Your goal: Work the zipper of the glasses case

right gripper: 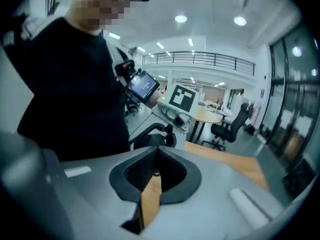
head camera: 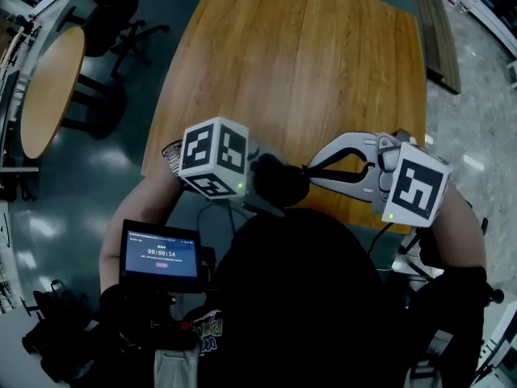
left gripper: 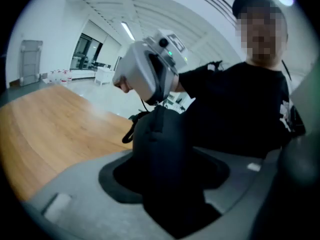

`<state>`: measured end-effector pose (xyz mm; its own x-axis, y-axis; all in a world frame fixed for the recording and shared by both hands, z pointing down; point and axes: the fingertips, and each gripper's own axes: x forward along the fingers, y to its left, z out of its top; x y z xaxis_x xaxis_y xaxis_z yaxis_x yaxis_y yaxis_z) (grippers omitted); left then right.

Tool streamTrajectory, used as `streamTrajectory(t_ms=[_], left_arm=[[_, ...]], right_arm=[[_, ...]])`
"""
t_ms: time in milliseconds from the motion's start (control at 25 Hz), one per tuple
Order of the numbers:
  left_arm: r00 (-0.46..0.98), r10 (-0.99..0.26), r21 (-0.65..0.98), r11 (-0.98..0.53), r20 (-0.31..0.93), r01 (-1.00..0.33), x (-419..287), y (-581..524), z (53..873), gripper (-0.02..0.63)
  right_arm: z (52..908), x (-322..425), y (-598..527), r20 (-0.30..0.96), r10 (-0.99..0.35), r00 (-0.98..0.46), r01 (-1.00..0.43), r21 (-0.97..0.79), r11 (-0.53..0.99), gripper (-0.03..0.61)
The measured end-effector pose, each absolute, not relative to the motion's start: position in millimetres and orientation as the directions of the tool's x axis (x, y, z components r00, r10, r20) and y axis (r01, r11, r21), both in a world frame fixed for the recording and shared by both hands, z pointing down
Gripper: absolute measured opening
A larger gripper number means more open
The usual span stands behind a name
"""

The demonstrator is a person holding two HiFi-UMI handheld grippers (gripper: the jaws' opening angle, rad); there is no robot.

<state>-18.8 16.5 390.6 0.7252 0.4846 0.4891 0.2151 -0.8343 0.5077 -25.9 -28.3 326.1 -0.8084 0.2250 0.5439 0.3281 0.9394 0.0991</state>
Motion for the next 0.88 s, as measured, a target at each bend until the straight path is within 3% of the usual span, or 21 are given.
streamTrajectory(t_ms=[120, 480, 560, 760, 880], left_arm=[[0.801, 0.499, 0.592, -0.770, 0.329, 0.237, -17, 14, 377, 0.273], [0.922, 0.346, 0.700, -0.615, -0.173, 0.362, -10, -22, 320, 0.273], [0.909, 0.362, 0.716, -0.578, -0.207, 0.392, -11, -19, 321, 0.273], [0.872, 0.472, 0.781, -0.494, -0.129, 0.383, -14, -7, 335, 0.272], [0.846, 0.490, 0.799, -0.414, -0.208, 0.437, -14, -6, 326, 0.274]], right_arm=[[322, -25, -30, 0.564, 0.097, -0.820, 0.293, 0.268, 0.918, 0.005], [302, -16, -48, 0.386, -0.118, -0.915, 0.027, 0.351, 0.936, 0.005], [304, -15, -45, 0.386, -0.131, -0.913, 0.020, 0.365, 0.931, 0.005], [316, -11, -39, 0.399, -0.073, -0.914, 0.073, 0.339, 0.938, 0.005], [310, -11, -40, 0.350, -0.040, -0.936, 0.063, 0.278, 0.958, 0.005]])
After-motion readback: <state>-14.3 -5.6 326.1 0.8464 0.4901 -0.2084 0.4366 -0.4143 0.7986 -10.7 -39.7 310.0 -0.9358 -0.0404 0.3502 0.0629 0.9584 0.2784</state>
